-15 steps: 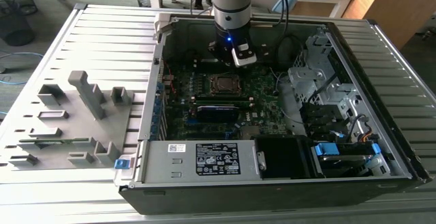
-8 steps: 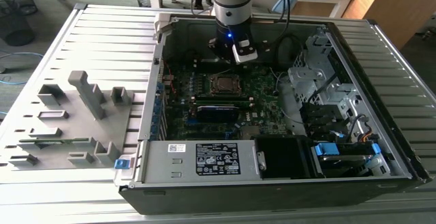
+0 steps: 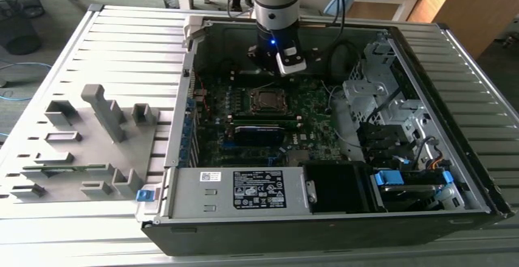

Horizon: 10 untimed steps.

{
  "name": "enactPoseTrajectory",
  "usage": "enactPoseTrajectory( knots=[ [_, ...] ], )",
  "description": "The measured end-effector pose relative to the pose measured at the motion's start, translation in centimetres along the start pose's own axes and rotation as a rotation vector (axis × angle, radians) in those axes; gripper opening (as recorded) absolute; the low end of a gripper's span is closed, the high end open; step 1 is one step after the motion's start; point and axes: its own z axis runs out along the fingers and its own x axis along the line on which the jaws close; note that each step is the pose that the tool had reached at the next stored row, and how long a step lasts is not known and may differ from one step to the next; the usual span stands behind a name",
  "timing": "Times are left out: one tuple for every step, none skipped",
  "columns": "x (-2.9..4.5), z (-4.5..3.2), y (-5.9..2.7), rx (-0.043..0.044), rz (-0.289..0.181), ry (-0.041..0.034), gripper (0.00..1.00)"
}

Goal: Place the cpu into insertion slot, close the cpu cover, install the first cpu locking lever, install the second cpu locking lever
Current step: 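Install the first cpu locking lever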

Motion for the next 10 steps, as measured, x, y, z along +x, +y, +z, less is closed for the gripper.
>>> enactPoseTrajectory(
  knots=[
    [0.21, -0.03, -0.06, -0.0003, -0.001, -0.0001, 0.11],
    [0.43, -0.06, -0.12, -0.0006, -0.001, -0.0001, 0.11],
    [0.67, -0.1, -0.19, -0.0008, -0.002, -0.0003, 0.11],
    [0.91, -0.14, -0.26, -0.0009, -0.003, -0.0006, 0.11],
    [1.14, -0.18, -0.32, -0.0011, -0.003, -0.0007, 0.11],
    [1.37, -0.22, -0.39, -0.0012, -0.004, -0.0007, 0.11],
    [1.56, -0.25, -0.44, -0.0014, -0.004, -0.0007, 0.11],
    [1.67, -0.27, -0.47, -0.0016, -0.005, -0.0006, 0.11],
    [1.71, -0.28, -0.48, -0.0029, -0.005, -0.0001, 0.11],
    [1.72, -0.28, -0.49, -0.0045, -0.005, 0.0005, 0.11]
  ],
)
